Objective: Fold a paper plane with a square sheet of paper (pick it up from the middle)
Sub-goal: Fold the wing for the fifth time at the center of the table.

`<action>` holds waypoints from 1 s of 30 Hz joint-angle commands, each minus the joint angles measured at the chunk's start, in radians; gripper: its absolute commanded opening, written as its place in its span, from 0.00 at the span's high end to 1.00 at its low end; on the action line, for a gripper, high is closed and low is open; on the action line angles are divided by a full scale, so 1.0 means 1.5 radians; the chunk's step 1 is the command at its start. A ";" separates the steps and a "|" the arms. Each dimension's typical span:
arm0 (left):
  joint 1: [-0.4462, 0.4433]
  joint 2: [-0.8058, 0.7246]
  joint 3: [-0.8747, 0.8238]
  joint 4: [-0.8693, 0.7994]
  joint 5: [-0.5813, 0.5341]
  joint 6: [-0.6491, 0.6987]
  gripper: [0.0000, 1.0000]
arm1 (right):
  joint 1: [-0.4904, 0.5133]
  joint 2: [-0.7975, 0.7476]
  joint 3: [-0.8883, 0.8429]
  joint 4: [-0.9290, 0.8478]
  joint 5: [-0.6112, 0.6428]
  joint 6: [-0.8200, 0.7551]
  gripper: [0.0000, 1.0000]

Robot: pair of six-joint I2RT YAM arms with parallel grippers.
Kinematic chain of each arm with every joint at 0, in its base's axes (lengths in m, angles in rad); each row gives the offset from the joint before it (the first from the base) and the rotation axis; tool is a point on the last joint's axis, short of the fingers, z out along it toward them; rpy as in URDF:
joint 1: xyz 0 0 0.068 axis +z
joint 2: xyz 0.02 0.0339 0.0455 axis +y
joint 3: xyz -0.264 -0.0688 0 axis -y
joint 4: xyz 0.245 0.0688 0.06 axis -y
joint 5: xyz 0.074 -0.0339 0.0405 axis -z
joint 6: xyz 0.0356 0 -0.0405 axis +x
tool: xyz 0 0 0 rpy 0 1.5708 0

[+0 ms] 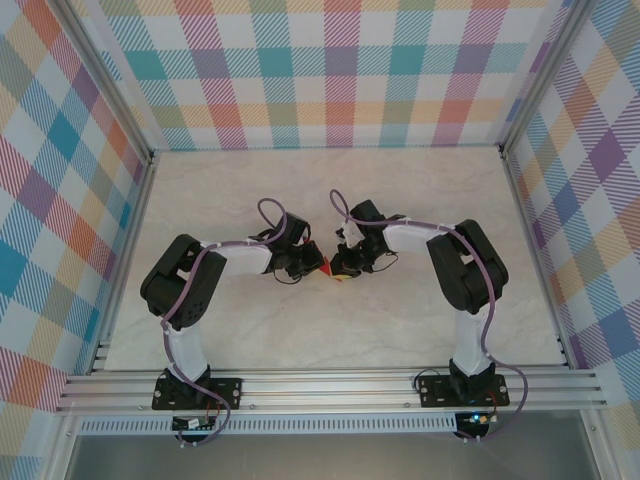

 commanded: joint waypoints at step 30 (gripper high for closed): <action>-0.002 0.040 0.004 -0.097 -0.065 -0.006 0.89 | 0.009 -0.073 -0.013 -0.049 0.036 -0.004 0.92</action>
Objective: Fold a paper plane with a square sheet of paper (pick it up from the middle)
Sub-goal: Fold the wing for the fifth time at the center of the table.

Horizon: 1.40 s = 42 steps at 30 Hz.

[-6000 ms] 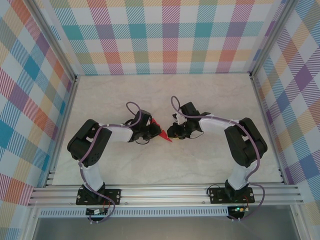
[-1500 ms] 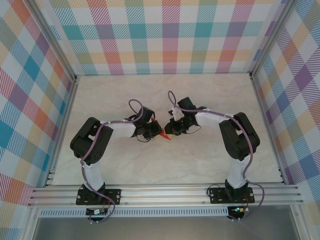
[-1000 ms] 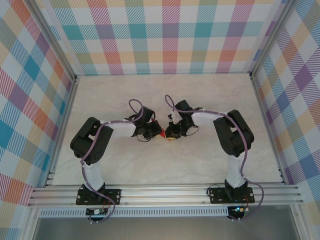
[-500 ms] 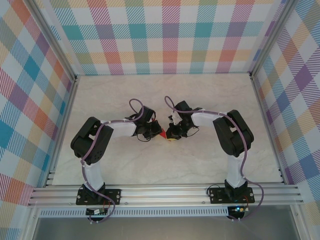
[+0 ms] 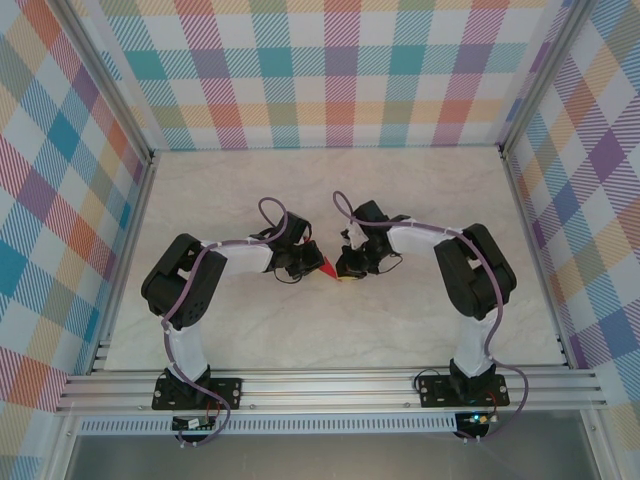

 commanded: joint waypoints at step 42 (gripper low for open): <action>0.015 0.009 -0.009 -0.024 -0.024 0.026 0.86 | 0.009 0.116 0.036 0.012 0.024 0.022 0.93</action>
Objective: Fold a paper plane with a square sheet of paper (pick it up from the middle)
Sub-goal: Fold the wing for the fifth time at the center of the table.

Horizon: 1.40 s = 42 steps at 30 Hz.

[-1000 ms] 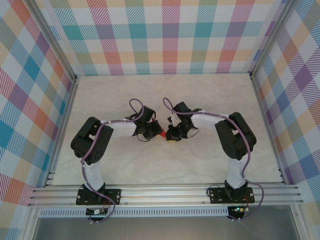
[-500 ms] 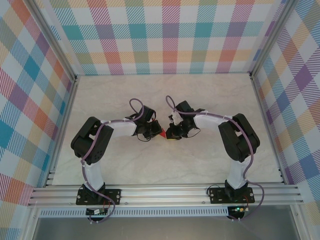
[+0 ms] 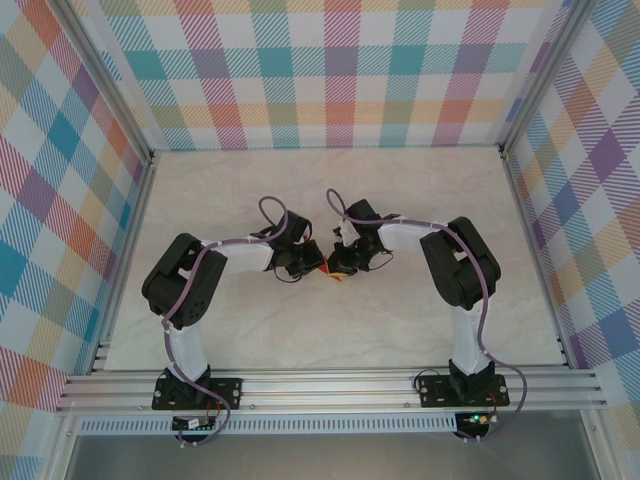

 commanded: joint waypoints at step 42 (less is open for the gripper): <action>0.248 -0.018 0.029 -0.050 -0.059 0.198 0.83 | 0.001 -0.001 -0.027 -0.052 0.027 -0.005 0.89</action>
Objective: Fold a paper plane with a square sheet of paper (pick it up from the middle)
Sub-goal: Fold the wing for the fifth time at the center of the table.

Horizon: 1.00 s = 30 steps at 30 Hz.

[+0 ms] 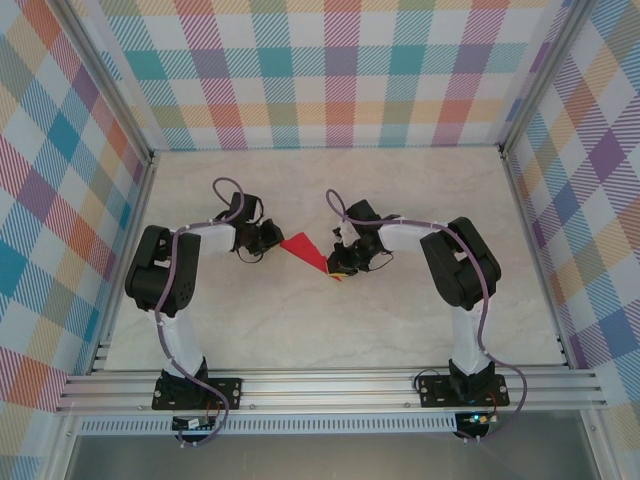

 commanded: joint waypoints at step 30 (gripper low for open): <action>-0.293 -0.034 0.185 -0.363 -0.413 -0.116 0.26 | -0.084 -0.298 -0.177 0.040 0.349 0.061 0.05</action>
